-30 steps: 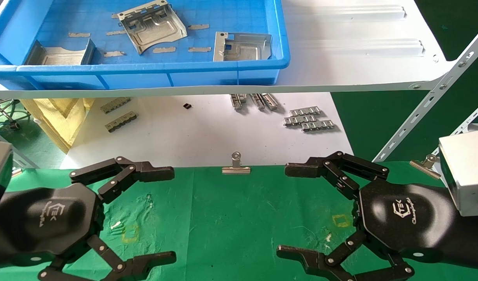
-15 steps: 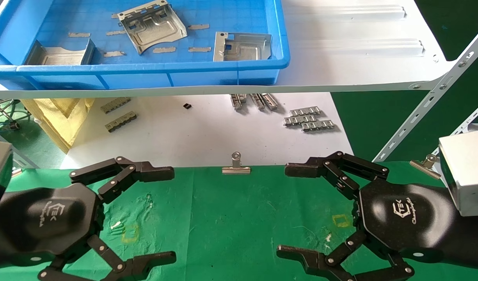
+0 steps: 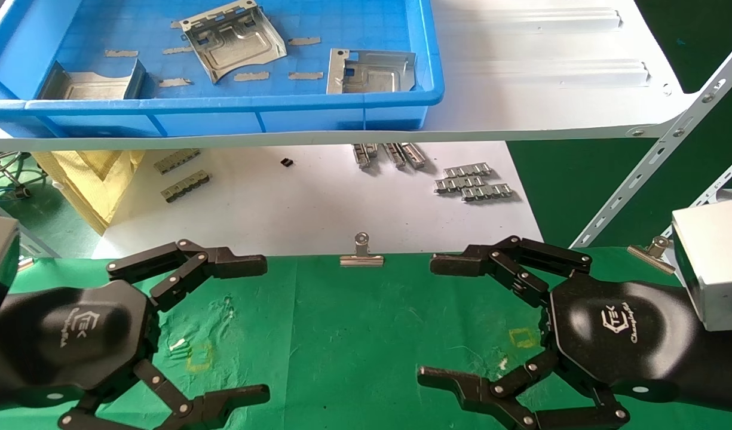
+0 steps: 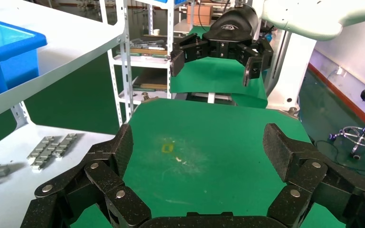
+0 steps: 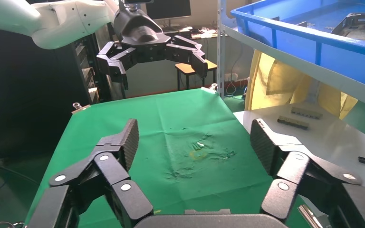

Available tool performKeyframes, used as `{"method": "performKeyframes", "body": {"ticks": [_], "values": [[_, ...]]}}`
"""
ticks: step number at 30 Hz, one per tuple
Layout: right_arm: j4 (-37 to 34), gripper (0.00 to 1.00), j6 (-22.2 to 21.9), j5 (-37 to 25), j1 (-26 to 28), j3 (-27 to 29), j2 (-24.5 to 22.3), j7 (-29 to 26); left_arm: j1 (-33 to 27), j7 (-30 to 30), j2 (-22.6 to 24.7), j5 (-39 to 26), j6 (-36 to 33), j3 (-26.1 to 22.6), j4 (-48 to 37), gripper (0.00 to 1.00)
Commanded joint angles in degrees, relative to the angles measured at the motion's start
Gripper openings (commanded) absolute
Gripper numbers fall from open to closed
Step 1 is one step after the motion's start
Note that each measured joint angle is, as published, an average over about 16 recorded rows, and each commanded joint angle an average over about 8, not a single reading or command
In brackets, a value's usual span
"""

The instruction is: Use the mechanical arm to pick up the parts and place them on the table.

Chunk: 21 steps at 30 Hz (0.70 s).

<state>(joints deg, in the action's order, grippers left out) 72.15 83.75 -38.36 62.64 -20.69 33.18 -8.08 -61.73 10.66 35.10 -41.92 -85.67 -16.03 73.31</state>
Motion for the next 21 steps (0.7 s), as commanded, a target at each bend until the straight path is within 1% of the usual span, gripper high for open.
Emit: {"method": "performKeyframes", "body": {"ticks": [1,21], "values": [[0.0,0.0,0.0,0.0,0.0,0.0,0.0,0.0,0.0,0.0,0.0,0.0,0.0,0.0,0.0,1.0],[0.0,0.0,0.0,0.0,0.0,0.0,0.0,0.0,0.0,0.0,0.0,0.0,0.0,0.0,0.0,1.0]]}}
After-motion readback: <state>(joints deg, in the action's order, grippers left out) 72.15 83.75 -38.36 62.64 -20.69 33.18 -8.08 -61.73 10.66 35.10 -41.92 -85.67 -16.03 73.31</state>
